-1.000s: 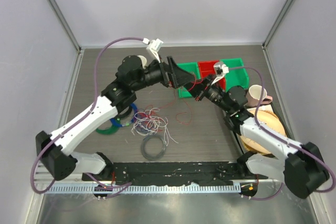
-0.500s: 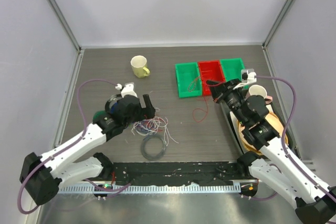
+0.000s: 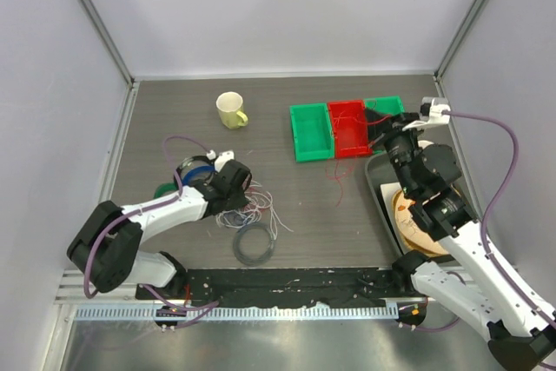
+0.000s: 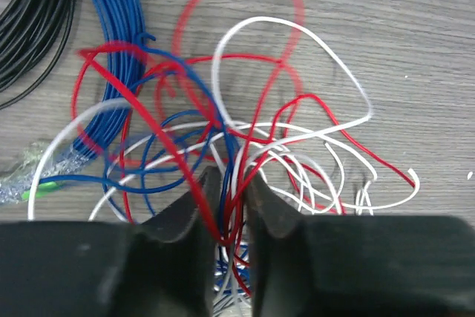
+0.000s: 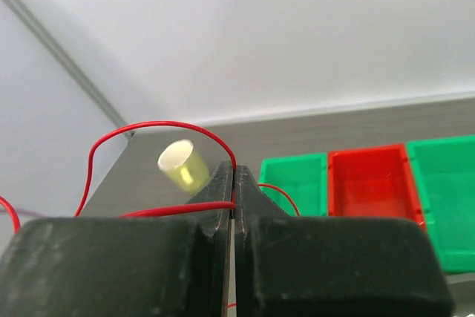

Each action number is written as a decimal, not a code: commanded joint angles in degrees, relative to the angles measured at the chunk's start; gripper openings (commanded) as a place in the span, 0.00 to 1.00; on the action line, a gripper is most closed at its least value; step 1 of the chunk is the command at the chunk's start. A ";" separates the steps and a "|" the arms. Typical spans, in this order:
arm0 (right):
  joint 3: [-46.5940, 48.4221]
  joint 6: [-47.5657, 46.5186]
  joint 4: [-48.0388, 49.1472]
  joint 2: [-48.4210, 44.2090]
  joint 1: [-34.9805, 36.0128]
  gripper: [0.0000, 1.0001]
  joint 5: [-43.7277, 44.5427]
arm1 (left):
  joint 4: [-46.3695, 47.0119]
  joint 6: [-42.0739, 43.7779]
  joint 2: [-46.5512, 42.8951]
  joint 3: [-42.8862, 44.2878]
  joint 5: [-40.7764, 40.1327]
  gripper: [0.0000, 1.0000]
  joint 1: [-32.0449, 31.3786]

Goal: Untangle the cables

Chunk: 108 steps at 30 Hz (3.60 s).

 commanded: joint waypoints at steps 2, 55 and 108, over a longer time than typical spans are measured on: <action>8.29 -7.23 2.61 5.25 0.15 0.01 13.68 | 1.35 0.04 -0.08 1.46 -1.48 0.00 0.53; 35.54 -6.37 14.13 43.05 -29.21 0.01 -10.55 | 8.73 10.15 -23.37 -0.03 6.17 0.00 0.53; 26.14 5.22 -0.63 56.05 -29.47 0.01 7.03 | 9.26 6.81 -18.45 -0.82 6.95 0.00 0.53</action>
